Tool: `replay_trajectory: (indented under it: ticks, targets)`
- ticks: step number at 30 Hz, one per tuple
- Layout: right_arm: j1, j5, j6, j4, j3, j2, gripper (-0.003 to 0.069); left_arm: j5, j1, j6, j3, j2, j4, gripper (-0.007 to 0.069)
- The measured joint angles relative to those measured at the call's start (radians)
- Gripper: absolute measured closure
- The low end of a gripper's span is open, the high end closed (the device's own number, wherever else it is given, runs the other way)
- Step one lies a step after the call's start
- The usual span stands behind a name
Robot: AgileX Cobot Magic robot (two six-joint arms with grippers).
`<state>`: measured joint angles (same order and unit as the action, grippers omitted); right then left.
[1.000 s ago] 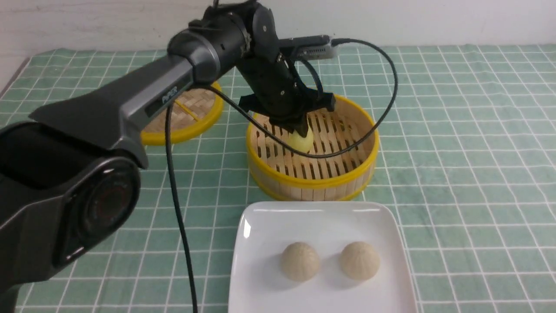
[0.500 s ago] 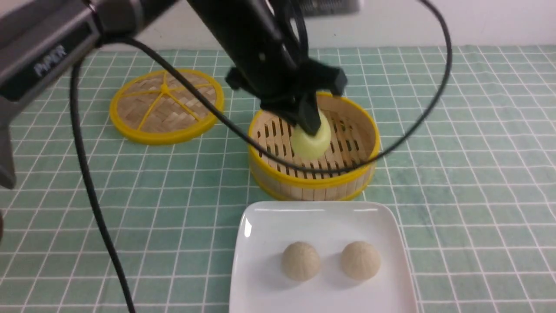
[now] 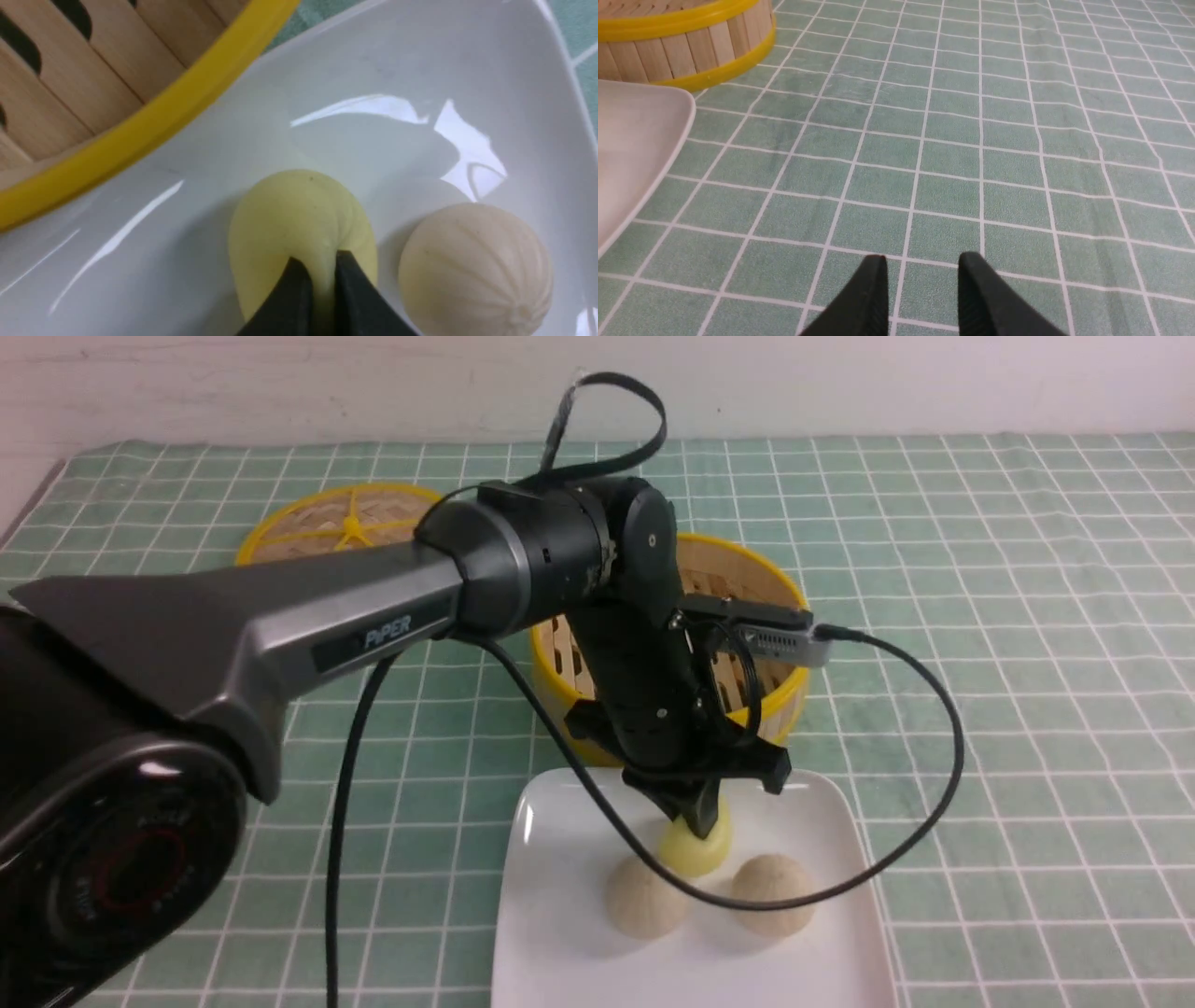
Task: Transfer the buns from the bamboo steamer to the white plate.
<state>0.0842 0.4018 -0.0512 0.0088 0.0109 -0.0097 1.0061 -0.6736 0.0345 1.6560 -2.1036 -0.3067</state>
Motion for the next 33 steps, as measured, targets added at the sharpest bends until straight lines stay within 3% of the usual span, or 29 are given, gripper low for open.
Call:
replay_trajectory:
  ticks: [4,13,19,23,26,28,33]
  targets:
    - [0.000,0.000,0.000,0.001,0.000,0.000,0.0419,-0.003,0.000,-0.020,0.000,-0.005,-0.004,0.0520]
    - [0.000,0.000,0.000,0.000,0.000,0.000,0.0419,-0.003,0.000,-0.025,0.000,-0.005,-0.023,0.0209]
    - [0.000,0.000,0.000,0.000,0.000,0.000,0.0419,-0.003,0.000,-0.026,0.051,0.003,-0.008,0.0123]
    - [0.000,0.000,0.000,0.000,0.000,0.000,0.0419,-0.002,0.000,-0.034,0.106,0.061,0.043,0.0138]
    - [0.000,0.000,0.000,0.000,0.000,0.000,0.0419,0.005,0.000,-0.064,0.133,0.142,0.106,0.0195]
    - [0.000,0.000,0.000,0.000,0.000,0.000,0.0419,0.015,0.000,-0.098,0.137,0.197,0.157,0.0261]
    - [0.000,0.000,0.000,0.000,0.000,0.000,0.0419,0.108,0.000,-0.164,0.139,0.351,0.315,0.0515]
